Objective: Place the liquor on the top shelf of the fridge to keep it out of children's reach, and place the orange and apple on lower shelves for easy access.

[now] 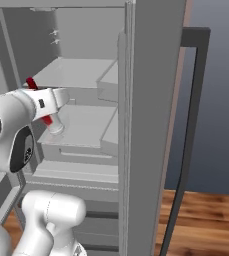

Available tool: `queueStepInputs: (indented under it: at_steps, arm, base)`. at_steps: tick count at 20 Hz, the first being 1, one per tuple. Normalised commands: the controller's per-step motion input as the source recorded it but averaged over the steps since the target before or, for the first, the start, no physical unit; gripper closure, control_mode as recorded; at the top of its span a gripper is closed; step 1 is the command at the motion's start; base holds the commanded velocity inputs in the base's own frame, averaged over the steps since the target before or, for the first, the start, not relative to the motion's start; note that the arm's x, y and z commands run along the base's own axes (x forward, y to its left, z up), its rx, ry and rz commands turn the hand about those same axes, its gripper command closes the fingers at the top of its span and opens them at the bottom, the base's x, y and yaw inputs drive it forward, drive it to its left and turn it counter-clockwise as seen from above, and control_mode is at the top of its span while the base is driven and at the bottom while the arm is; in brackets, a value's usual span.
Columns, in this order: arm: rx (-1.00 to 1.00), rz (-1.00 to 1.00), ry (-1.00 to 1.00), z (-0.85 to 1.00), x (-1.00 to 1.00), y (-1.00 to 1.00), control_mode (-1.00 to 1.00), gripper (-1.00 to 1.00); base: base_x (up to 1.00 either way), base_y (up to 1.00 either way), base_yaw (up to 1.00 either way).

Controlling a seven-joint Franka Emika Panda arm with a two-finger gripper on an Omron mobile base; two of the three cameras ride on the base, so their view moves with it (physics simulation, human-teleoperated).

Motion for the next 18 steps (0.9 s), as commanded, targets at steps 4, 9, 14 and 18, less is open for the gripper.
queueStepInputs:
  at_steps: [4,9,14,18]
  arm:
    - [0.0,-0.05,-0.06,0.36,0.02,0.3,-1.0,1.0]
    - [0.01,-0.05,-0.02,0.37,0.09,0.17,-1.0,1.0]
    - [0.12,-0.04,0.03,0.35,0.22,-0.01,-1.0,1.0]
    - [0.14,0.0,0.08,0.28,0.29,-0.06,-1.0,1.0]
  base:
    - [0.0,0.0,0.0]
    - [0.0,0.0,0.0]
    - [0.0,0.0,0.0]
    - [0.0,0.0,0.0]
